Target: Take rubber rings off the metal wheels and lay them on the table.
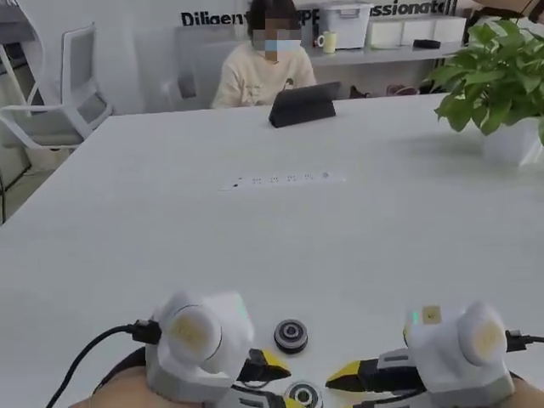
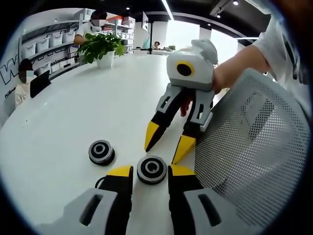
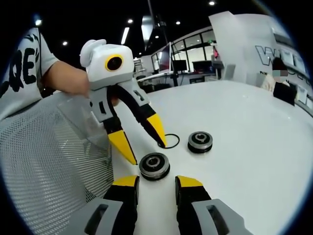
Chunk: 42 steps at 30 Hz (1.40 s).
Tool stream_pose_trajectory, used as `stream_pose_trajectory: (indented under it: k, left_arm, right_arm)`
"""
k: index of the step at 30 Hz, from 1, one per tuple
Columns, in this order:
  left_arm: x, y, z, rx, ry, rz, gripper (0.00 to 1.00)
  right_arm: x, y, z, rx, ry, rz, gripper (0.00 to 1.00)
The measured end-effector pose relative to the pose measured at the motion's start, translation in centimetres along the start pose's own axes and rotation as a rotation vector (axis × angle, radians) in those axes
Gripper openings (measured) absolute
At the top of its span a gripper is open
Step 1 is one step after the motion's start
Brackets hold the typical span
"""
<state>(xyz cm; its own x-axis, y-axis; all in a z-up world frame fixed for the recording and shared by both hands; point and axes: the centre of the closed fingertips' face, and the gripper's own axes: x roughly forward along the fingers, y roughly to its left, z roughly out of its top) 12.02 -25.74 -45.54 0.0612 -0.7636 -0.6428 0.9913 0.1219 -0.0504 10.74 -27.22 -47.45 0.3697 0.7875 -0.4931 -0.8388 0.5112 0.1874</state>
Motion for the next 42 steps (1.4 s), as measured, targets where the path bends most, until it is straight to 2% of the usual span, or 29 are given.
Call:
stream_pose_trajectory:
  k: [11, 28, 42]
  left_arm:
    - [-0.3, 0.3, 0.5, -0.003, -0.021, 0.011, 0.23]
    - [-0.3, 0.5, 0.8, 0.007, -0.036, 0.014, 0.20]
    - [0.4, -0.3, 0.1, 0.045, -0.008, -0.014, 0.15]
  right_arm:
    - [-0.5, -0.2, 0.9, -0.014, -0.037, -0.010, 0.28]
    - [-0.4, -0.7, 1.4, -0.030, -0.054, -0.014, 0.28]
    - [0.0, -0.6, 1.3, -0.023, -0.055, -0.002, 0.27]
